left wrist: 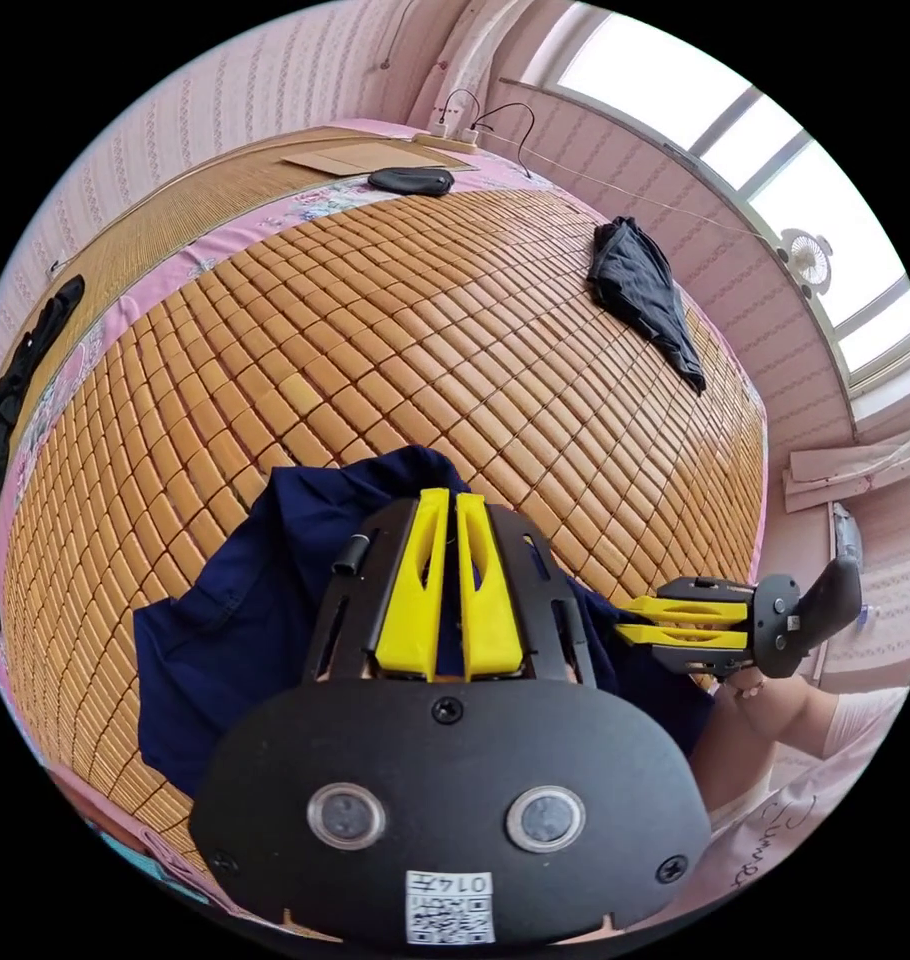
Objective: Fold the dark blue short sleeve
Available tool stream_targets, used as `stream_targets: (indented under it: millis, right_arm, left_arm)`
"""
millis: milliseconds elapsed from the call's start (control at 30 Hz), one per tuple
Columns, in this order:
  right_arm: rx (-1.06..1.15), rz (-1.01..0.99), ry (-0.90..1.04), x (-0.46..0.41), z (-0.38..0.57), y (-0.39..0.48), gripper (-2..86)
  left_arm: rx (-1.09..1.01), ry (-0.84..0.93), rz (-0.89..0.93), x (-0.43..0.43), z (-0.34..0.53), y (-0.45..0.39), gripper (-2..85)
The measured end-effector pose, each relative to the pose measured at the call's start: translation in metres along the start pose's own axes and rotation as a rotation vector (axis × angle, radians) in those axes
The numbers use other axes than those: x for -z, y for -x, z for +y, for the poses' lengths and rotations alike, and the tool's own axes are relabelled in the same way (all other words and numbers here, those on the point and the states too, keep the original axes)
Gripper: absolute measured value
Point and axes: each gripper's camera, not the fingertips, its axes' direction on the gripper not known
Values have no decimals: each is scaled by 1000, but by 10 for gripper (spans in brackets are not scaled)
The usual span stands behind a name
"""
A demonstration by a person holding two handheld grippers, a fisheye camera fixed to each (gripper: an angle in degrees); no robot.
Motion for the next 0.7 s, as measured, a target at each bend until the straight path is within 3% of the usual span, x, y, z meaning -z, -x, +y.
stream_targets:
  millis: [200, 400, 533, 700]
  right_arm:
    - [-52, -29, 10, 5, -3, -17, 12]
    - [-85, -79, 20, 9, -7, -25, 15]
    - [-88, -75, -6, 20, -6, -31, 42]
    - [-24, -178, -80, 39, -26, -23, 70]
  left_arm:
    - [105, -45, 76, -9, -4, 8, 67]
    - [67, -106, -67, 21, 18, 11, 76]
    - [67, -245, -247, 70, 78, 32, 74]
    - [100, -159, -272, 92, 181, 85, 64]
